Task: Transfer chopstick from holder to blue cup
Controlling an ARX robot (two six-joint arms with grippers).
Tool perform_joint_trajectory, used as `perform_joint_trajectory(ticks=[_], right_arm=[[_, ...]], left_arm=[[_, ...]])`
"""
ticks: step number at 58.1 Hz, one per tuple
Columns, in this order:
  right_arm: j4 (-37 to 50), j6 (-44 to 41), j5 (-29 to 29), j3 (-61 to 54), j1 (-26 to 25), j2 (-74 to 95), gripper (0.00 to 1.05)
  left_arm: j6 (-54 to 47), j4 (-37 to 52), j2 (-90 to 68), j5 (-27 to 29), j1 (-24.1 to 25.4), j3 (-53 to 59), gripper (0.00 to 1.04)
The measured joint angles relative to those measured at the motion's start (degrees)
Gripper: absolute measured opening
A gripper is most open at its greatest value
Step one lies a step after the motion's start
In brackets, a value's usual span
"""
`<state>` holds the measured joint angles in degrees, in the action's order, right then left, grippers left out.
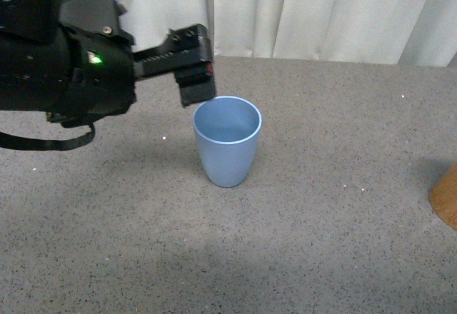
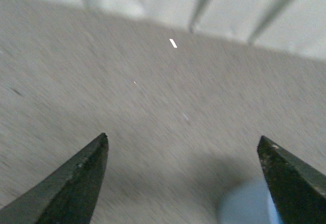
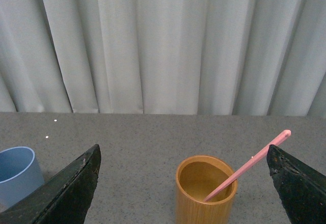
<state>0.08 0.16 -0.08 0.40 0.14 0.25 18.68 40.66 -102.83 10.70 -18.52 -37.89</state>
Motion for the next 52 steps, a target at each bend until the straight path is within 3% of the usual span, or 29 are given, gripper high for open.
perform_joint_trajectory(ticks=[2, 7, 13, 16, 23, 28, 34, 39, 52], right_arm=[[0.0, 0.0, -0.1, 0.0, 0.0, 0.0, 0.95], [0.0, 0.0, 0.0, 0.0, 0.0, 0.0, 0.95], [0.0, 0.0, 0.0, 0.0, 0.0, 0.0, 0.95], [0.0, 0.0, 0.0, 0.0, 0.0, 0.0, 0.95], [0.0, 0.0, -0.1, 0.0, 0.0, 0.0, 0.95], [0.0, 0.0, 0.0, -0.1, 0.0, 0.0, 0.95], [0.0, 0.0, 0.2, -0.1, 0.0, 0.0, 0.95], [0.0, 0.0, 0.1, -0.1, 0.0, 0.0, 0.95], [0.0, 0.0, 0.0, -0.1, 0.0, 0.0, 0.95]], left_arm=[[-5.6, 14.5, -0.3, 1.8, 2.5, 6.3, 0.79], [-12.2, 29.9, 3.2, -2.2, 8.1, 15.6, 0.65], [-15.5, 35.1, 12.4, -9.1, 15.6, 23.5, 0.49], [-16.2, 34.3, 17.8, -9.4, 17.8, 27.8, 0.40], [-17.3, 24.0, 32.8, -10.4, 18.5, 37.2, 0.18], [-17.6, 6.2, 52.4, -10.8, 18.5, 38.4, 0.04], [-18.0, -22.4, 82.0, -10.8, 18.4, 38.2, 0.04], [-18.2, -36.4, 98.4, -10.8, 18.5, 37.1, 0.04], [-18.2, -40.6, 102.5, -10.7, 18.5, 36.9, 0.04]])
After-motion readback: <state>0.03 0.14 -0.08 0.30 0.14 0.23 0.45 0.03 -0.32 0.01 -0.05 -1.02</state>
